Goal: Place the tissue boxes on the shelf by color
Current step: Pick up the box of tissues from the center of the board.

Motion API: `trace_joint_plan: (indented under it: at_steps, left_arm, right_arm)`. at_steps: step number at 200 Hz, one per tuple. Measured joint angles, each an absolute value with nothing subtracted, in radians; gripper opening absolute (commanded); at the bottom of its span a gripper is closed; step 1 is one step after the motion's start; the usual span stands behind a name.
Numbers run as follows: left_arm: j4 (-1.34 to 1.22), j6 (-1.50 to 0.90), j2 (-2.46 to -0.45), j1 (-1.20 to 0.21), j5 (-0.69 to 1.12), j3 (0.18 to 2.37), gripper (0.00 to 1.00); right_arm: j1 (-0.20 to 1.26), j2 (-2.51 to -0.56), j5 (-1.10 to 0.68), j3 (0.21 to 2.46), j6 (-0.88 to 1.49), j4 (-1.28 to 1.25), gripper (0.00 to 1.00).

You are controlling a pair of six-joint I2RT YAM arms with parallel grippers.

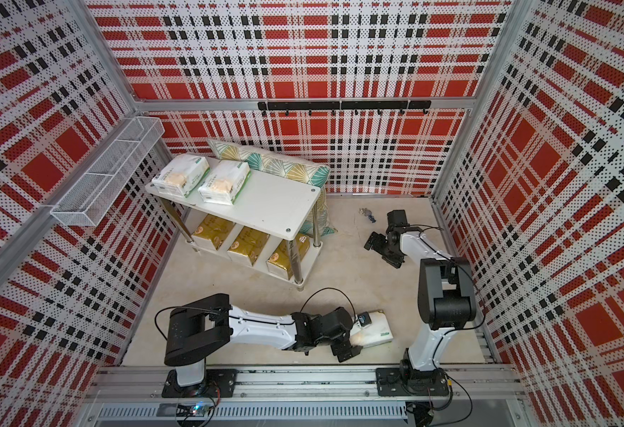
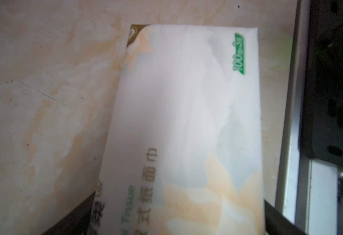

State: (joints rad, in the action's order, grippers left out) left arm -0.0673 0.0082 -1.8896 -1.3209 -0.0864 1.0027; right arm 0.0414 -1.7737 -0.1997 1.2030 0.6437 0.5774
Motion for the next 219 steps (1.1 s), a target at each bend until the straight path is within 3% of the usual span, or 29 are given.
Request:
trace_joint_plan:
  at_steps: [37, 124, 219]
  left_arm:
    - [-0.091, 0.011, -1.882, -1.319, -0.083, 0.99, 0.8]
    - [-0.022, 0.004, -1.677, -1.301, -0.111, 0.979, 0.79]
    - [0.133, -0.026, -1.53, -1.277, -0.326, 1.242, 0.78]
  right_arm:
    - [0.041, -1.774, -0.201, 1.203, 0.644, 0.577, 1.0]
    - [0.041, -1.774, -0.202, 1.203, 0.643, 0.578, 1.0]
    - [0.041, -1.774, -0.202, 1.203, 0.643, 0.578, 1.0]
